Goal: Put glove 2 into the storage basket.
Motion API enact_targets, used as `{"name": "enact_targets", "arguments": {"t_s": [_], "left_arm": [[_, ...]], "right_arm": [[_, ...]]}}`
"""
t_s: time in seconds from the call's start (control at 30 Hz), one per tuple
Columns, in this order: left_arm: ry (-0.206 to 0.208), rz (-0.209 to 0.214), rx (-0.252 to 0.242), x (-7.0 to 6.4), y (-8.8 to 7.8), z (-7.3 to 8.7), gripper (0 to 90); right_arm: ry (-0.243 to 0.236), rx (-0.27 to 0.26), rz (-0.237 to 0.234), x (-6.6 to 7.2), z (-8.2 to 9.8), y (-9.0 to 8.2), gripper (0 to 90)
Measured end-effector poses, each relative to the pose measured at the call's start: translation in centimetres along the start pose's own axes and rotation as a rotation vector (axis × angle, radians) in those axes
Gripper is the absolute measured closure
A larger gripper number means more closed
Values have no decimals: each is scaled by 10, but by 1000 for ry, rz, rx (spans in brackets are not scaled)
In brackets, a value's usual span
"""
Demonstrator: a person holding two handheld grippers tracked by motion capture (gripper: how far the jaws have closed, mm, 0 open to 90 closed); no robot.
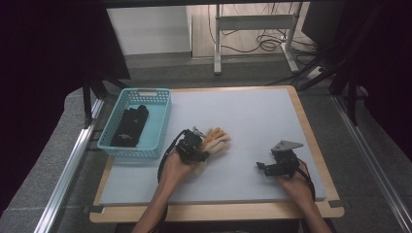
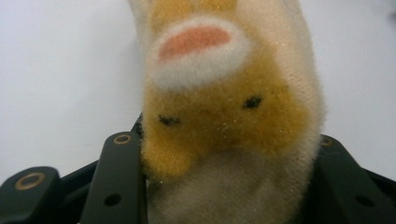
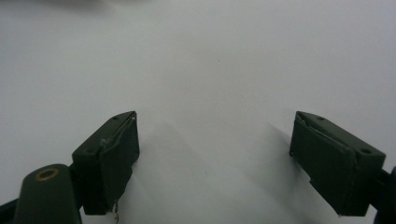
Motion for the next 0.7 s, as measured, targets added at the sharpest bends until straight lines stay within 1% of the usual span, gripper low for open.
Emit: {"name": "enact_targets", "arguments": {"t_s": [0.17, 0.27, 0.37, 0.53, 0.67, 0.7], "left_arm": [[-26, -26, -25, 14, -22, -7, 516], [-45, -64, -28, 25, -37, -12, 515], [-63, -90, -33, 35, -51, -15, 514], [-114, -135, -57, 54, -73, -18, 511], [-141, -172, -59, 68, -87, -18, 507], [-157, -182, -65, 73, -91, -18, 507]], "right_arm": [[0, 0, 0, 0, 0, 0, 156], [1, 1, 0, 0, 0, 0, 156], [1, 1, 0, 0, 0, 0, 156], [1, 1, 0, 0, 0, 0, 156], [1, 0, 0, 0, 0, 0, 156], [1, 0, 0, 0, 0, 0, 156]]}}
Point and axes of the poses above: each handheld gripper's, and its own axes: y roughly forward along the jaws, z roughly out of its underside, x roughly to its left, the point moved 1 cm from there along y, roughly forward along the jaws, and after that the axes turned 8 degrees about z, right-handed, at the moved point
